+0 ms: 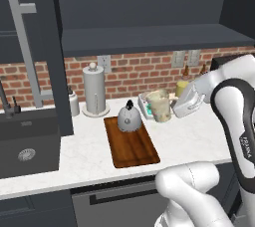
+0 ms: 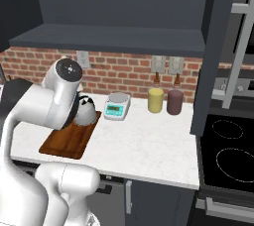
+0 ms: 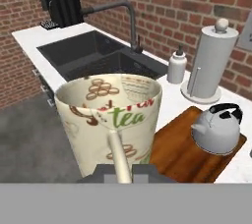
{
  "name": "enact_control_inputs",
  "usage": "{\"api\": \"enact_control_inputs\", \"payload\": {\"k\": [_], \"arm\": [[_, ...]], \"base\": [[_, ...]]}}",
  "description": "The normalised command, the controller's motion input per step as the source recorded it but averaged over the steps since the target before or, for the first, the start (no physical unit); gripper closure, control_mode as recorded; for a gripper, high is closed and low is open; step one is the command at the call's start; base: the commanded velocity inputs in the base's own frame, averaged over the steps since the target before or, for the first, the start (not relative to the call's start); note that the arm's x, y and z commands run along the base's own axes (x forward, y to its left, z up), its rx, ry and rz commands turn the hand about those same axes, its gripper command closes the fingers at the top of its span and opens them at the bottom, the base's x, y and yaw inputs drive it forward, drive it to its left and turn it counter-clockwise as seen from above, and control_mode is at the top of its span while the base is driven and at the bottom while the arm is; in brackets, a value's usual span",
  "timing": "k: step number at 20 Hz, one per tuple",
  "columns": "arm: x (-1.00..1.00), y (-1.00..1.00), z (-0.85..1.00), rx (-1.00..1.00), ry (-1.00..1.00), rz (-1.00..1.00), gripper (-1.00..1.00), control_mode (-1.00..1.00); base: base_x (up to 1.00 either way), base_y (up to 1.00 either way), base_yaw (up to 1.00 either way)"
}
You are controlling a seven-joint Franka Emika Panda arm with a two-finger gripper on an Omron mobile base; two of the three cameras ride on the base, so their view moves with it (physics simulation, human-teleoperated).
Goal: Pick the kettle from the counter and place it on the tray. Then pick the mug from the cabinet and place it on the tray. Then close the cabinet doors.
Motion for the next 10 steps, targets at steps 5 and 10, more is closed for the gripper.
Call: {"api": "enact_control_inputs", "payload": {"k": [5,10], "arm": [[0.00,0.01,-0.92,-0.01,-0.11,0.25,1.00,-1.00],[0.12,0.07,-0.82,-0.03,-0.27,0.20,1.00,-1.00]], "base": [[0.00,0.00,0.00],[0.00,0.00,0.00]]}}
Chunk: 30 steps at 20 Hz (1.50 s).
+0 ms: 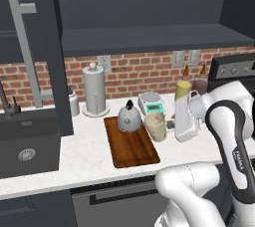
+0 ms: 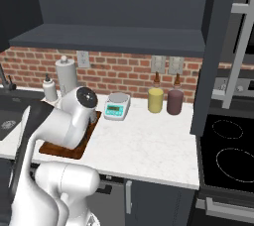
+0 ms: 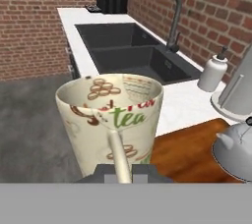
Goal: Pick the kettle from the counter and place it on the tray. Then pick the mug from the cabinet and place it on the tray. Then close the cabinet doors.
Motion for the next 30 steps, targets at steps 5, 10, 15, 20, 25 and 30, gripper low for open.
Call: {"api": "enact_control_inputs", "payload": {"k": [5,10,15,20,25,30], "arm": [[0.42,0.12,-0.50,0.00,-0.07,0.13,1.00,-1.00],[0.62,0.06,-0.18,0.00,0.03,0.15,1.00,-1.00],[0.34,0.17,-0.41,0.00,0.12,0.14,1.00,-1.00],[0.41,0.18,-0.39,0.01,0.13,0.07,1.00,-1.00],[0.13,0.14,-0.33,0.01,0.01,0.07,1.00,-1.00],[0.13,0.02,-0.25,0.04,0.00,0.02,1.00,-1.00]], "base": [[0.00,0.00,0.00],[0.00,0.00,0.00],[0.00,0.00,0.00],[0.00,0.00,0.00],[0.00,0.00,0.00],[0.00,0.00,0.00]]}}
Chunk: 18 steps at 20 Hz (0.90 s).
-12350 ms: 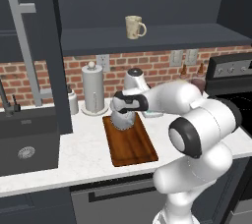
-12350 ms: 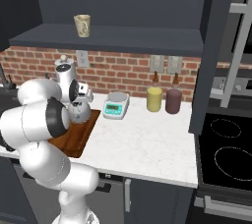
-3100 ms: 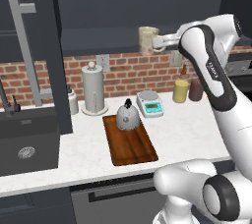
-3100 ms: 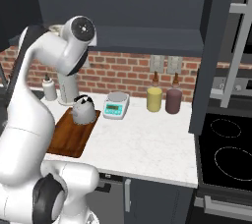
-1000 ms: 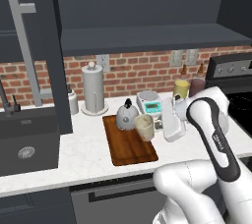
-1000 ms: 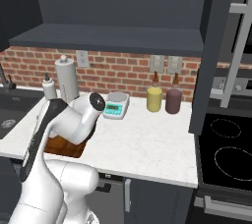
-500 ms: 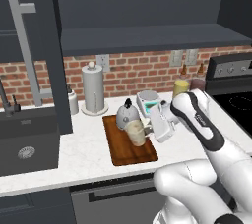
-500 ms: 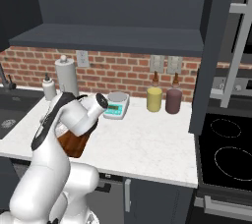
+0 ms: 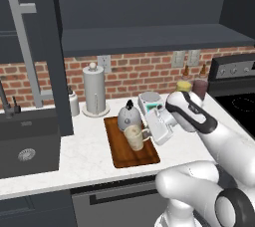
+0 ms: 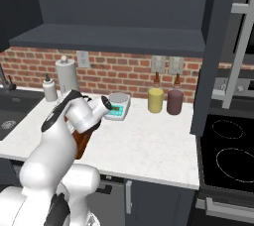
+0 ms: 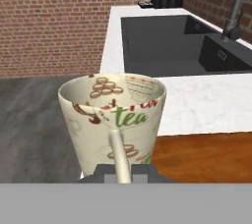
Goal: Pick the kettle from the counter and place it on the tray. Then pick the mug from the cabinet and place it on the tray. Then close the cabinet doors.
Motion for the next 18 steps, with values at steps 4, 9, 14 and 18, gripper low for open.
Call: {"api": "enact_control_inputs", "payload": {"k": [4,9,14,18], "arm": [[0.14,0.00,-0.20,0.03,0.00,0.02,1.00,-1.00],[0.12,0.00,-0.20,0.01,0.00,0.00,1.00,-1.00],[0.18,0.00,-0.16,0.00,-0.01,0.00,1.00,-1.00],[0.10,0.00,-0.18,0.00,0.00,0.01,1.00,-1.00]], "base": [[0.00,0.00,0.00],[0.00,0.00,0.00],[0.00,0.00,0.00],[0.00,0.00,0.00]]}}
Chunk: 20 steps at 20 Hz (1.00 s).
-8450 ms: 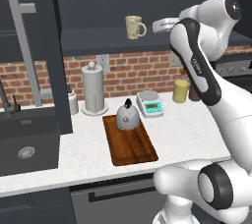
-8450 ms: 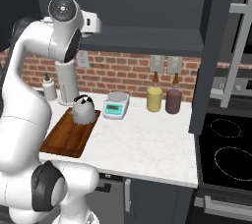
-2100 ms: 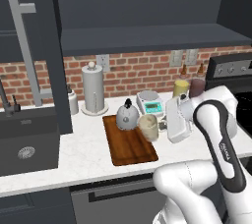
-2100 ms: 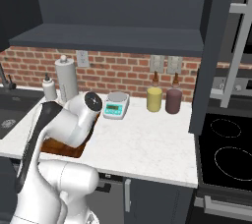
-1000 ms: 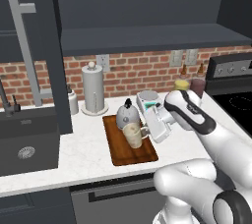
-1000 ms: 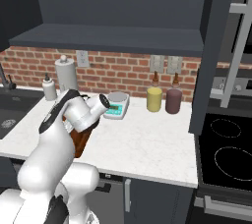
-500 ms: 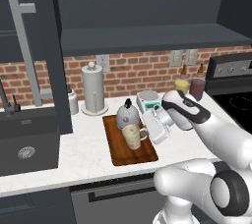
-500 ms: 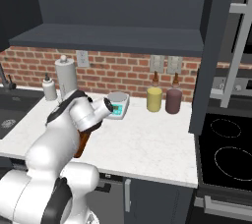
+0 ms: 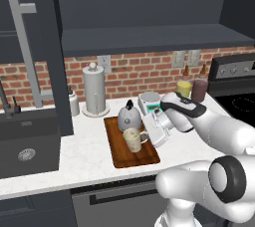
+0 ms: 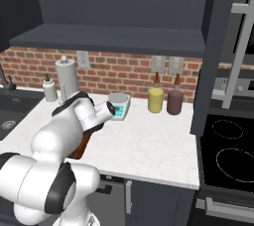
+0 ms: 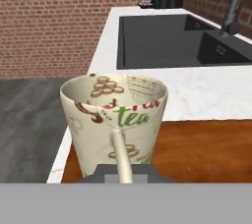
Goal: Pick the kettle from the counter and place it on the tray. Then pick the mug from the cabinet and place it on the tray. Then close the cabinet doors.
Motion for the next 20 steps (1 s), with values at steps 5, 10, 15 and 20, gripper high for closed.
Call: {"api": "enact_control_inputs", "payload": {"k": [5,10,15,20], "arm": [[0.13,0.00,-0.18,0.00,-0.01,0.00,1.00,-1.00],[0.10,0.00,-0.24,0.00,-0.03,0.01,1.00,-1.00],[0.11,0.00,-0.24,0.00,-0.05,0.02,1.00,-1.00],[0.17,0.00,-0.20,0.00,-0.08,0.03,1.00,-1.00]], "base": [[0.00,0.00,0.00],[0.00,0.00,0.00],[0.00,0.00,0.00],[0.00,0.00,0.00]]}}
